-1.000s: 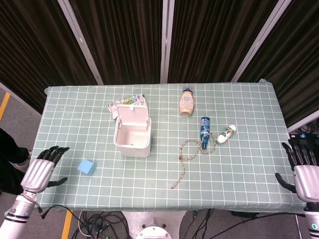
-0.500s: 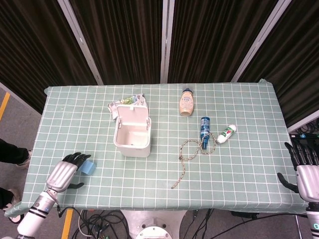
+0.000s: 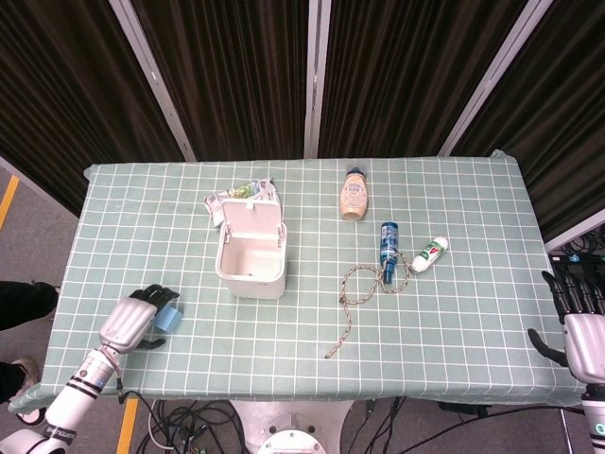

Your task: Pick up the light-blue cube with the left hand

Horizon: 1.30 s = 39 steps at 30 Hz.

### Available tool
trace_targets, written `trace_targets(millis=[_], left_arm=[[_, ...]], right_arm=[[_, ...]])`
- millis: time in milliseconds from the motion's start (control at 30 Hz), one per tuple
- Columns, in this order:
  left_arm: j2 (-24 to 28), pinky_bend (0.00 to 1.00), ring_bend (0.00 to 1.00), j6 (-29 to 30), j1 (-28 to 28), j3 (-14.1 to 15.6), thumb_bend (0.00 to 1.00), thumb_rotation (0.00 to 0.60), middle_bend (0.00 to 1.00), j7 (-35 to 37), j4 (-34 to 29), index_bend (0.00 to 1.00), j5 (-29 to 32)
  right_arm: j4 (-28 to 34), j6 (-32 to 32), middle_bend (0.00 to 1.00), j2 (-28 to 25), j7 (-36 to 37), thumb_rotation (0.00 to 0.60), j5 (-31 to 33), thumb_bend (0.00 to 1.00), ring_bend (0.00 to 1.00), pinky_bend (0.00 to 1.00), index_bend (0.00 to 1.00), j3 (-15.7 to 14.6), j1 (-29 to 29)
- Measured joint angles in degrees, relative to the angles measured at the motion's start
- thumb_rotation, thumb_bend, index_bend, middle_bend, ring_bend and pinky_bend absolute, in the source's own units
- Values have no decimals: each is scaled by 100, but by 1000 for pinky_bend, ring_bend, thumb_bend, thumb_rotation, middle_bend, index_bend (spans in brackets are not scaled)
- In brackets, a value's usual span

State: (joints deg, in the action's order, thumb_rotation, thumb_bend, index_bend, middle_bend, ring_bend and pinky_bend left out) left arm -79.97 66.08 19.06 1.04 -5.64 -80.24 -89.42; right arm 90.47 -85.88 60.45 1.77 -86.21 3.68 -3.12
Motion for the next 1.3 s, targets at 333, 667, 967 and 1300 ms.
trace_targets(millis=[333,667,967,1300], left_arm=[[-222,548,381,260,7,31,266,600,451,163,252,475,-117],[44,564,402,677,-81,-81,283,600,476,172,4,503,-84],[1170,559,401,1279,-192,-450,282,600,476,132,-1397,503,-14],[1275,558,401,1241,543,-1190,282,600,476,476,-2124,502,-276]], right_arm=[[-56,67,0,29,41,600,48,181,0,0,0,-3,-10],[-4,28,0,0,15,600,30,183,0,0,0,14,-11],[5,-22,0,-48,138,600,-33,183,0,0,0,47,-29],[67,-37,0,-59,105,600,-117,182,0,0,0,46,-65]])
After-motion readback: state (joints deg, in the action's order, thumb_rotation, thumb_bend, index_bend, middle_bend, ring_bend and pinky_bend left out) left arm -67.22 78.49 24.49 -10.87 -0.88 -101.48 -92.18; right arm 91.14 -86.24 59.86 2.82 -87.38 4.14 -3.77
